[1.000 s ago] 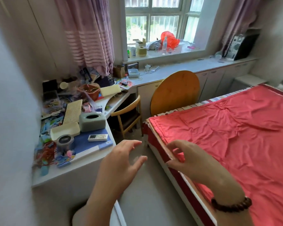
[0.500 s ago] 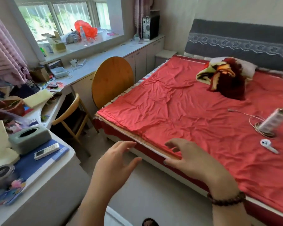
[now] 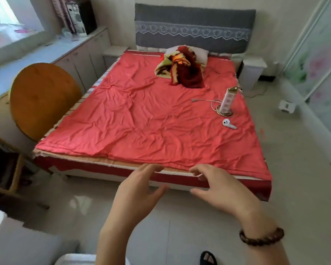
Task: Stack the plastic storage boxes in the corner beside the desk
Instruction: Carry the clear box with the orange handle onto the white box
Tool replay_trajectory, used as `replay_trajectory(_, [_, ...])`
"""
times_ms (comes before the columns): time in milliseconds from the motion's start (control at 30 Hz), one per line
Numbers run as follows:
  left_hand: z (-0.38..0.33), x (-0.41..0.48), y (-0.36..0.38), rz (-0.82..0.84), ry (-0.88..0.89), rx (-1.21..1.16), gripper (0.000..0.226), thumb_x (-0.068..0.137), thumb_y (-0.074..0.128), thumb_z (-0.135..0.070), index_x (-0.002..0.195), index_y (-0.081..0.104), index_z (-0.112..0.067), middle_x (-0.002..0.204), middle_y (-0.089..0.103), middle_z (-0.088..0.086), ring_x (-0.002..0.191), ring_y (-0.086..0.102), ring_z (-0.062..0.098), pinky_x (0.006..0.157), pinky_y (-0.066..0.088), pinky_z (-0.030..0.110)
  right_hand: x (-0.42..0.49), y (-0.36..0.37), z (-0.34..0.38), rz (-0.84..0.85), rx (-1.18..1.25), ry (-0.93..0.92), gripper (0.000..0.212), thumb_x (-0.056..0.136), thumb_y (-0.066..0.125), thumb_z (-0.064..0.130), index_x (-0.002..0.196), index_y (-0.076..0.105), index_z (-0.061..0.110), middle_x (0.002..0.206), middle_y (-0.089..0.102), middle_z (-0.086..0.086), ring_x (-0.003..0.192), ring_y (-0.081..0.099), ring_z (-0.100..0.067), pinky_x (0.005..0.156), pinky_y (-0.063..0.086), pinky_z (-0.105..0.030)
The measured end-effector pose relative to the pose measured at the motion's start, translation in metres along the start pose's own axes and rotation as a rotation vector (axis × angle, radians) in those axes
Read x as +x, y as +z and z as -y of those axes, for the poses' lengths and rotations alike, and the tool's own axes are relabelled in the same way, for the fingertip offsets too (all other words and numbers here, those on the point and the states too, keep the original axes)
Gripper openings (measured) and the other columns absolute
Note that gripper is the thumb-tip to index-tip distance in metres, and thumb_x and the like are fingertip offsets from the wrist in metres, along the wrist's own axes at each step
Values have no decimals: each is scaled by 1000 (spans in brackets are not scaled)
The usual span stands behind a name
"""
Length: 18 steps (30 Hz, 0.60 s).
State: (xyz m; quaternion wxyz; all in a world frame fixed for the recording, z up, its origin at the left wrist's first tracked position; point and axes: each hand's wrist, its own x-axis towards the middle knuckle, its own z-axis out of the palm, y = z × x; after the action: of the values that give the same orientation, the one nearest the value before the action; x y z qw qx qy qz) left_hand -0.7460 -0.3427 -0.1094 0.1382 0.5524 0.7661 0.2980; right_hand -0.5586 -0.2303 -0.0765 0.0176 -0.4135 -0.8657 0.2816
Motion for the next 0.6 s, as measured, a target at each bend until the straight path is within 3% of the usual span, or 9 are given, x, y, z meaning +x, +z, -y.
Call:
replay_trajectory(167, [-56,37,48,52,95,-18,42,76,65,-53,116,54,-44,98,46,-42,97,42,-24,73,34,4,-20,-30,-62,-78,53,64,50,83,69,38,129,50,37,126,53,20,115,52,2,93,44,-23])
replay_trajectory(333, [-128,73,109,141,182,-26,42,78,65,-50,118,55,-41,109,52,-31,105,50,-9,79,46,20,-42,-70,-144,-142,78,164,46,81,70,39,124,52,39,117,54,24,108,55,1,87,46,-24])
replay_trajectory(600, [-257,126,220,261,337,-35,42,78,65,-50,118,55,-41,108,52,-31,102,51,-9,73,36,12,-77,-149,-291,-244,110,369,52,79,73,37,128,54,33,127,59,13,115,57,-7,96,46,-30])
